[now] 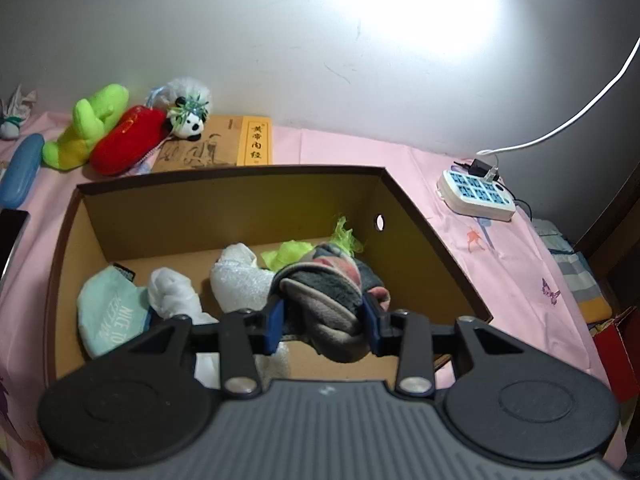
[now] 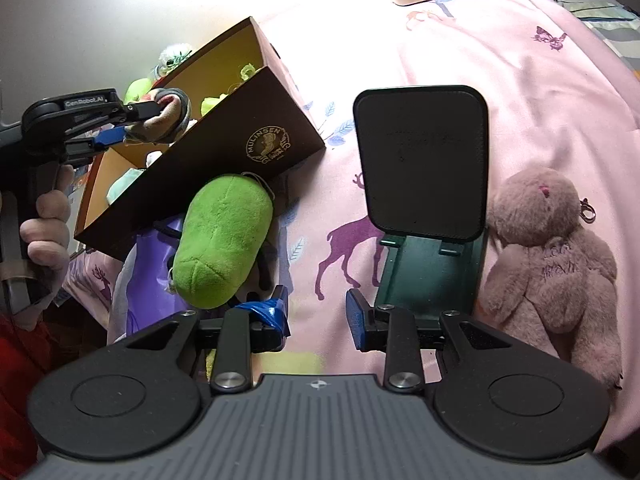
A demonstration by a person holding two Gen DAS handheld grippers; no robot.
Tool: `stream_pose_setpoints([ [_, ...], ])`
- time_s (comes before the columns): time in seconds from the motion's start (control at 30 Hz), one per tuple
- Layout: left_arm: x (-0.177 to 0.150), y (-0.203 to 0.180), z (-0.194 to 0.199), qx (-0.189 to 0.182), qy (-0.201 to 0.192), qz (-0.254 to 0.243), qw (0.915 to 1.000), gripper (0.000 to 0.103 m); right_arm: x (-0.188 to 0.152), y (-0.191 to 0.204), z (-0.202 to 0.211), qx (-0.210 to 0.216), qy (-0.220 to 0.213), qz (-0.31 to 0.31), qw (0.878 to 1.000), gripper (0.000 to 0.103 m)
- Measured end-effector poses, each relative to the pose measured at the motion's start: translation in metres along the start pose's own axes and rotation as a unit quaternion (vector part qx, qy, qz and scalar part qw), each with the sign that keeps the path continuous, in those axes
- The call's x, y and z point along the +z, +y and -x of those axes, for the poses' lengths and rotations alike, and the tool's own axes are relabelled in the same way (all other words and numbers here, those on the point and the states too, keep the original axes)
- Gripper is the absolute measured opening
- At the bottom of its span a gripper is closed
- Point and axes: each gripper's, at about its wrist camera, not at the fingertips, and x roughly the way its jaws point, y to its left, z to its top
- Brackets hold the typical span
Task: Organize soft objects
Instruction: 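Lower the sock bundle into the box, open the left gripper, withdraw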
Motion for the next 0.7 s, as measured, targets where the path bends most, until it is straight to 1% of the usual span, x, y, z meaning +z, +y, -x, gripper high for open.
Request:
stream_pose_setpoints([
  [0.13,0.003,-0.008,-0.03,0.015,0.041,-0.011,0.999,0.038,-0.001,-0.008,0.002,-0.008,-0.004,-0.018,1.0,0.014],
  [0.27,0.002,-0.01,-0.055,0.037,0.08,-0.013,0.996,0.038,0.0,-0.011,0.001,-0.013,-0.004,-0.027,1.0,0.014],
  [0.43,-0.003,-0.008,-0.072,0.041,0.118,-0.011,0.9921,0.038,0.0,-0.012,-0.001,-0.016,-0.001,-0.031,0.999,0.014],
  [0.53,-0.008,-0.008,-0.077,0.043,0.132,-0.012,0.9902,0.038,0.002,-0.011,-0.002,-0.016,0.002,-0.028,0.999,0.014],
  [0.63,-0.012,-0.008,-0.077,0.036,0.144,-0.01,0.9889,0.038,0.003,-0.011,-0.004,-0.017,0.004,-0.027,0.999,0.014],
  [0.7,-0.014,-0.008,-0.076,0.035,0.144,-0.008,0.9889,0.038,0.003,-0.011,-0.005,-0.016,0.006,-0.025,1.0,0.014],
])
